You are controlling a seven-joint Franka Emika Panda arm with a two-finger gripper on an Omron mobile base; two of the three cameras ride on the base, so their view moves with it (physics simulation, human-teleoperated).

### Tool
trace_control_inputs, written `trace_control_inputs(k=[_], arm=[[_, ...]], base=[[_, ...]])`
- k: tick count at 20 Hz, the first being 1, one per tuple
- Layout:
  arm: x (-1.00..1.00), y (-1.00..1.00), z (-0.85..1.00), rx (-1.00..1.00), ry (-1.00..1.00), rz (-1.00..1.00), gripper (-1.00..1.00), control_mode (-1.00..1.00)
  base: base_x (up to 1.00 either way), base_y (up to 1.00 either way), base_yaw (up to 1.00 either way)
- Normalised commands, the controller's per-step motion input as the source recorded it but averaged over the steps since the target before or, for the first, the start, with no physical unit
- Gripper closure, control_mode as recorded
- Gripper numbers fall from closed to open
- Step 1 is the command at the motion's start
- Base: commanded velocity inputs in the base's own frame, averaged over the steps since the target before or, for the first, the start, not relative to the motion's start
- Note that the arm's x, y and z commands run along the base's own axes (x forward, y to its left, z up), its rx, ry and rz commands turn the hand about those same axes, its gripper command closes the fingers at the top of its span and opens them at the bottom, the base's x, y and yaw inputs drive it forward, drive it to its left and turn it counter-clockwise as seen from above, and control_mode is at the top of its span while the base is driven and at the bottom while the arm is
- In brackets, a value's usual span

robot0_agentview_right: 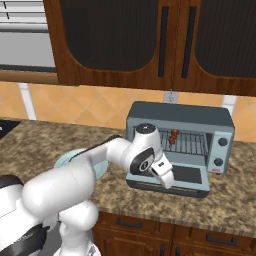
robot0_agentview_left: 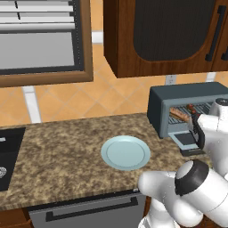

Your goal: Pick up the kebab skewer and baguette bread, and place them inside the toaster oven. Close the toaster oven door and start by setting the timer.

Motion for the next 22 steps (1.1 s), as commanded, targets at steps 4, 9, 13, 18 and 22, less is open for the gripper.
trace_control_inputs(k=[4,9,13,18,22], arm=[[-0.36,0.01,-0.35,0.0,0.14,0.22,-1.0,-1.0],[-0.06,0.04,-0.53,0.0,0.03,0.25,-1.0,-1.0],[0.0,-0.02,-0.51,0.0,0.0,0.31,-1.0,-1.0],[0.02,0.0,-0.37,0.0,0.0,0.36,-1.0,-1.0],[0.14,-0.08,-0.07,0.0,0.0,0.22,-1.0,-1.0]], base=[[0.0,0.0,0.0],[0.0,0.0,0.0],[0.0,0.0,0.0],[0.0,0.0,0.0],[0.0,0.0,0.0]])
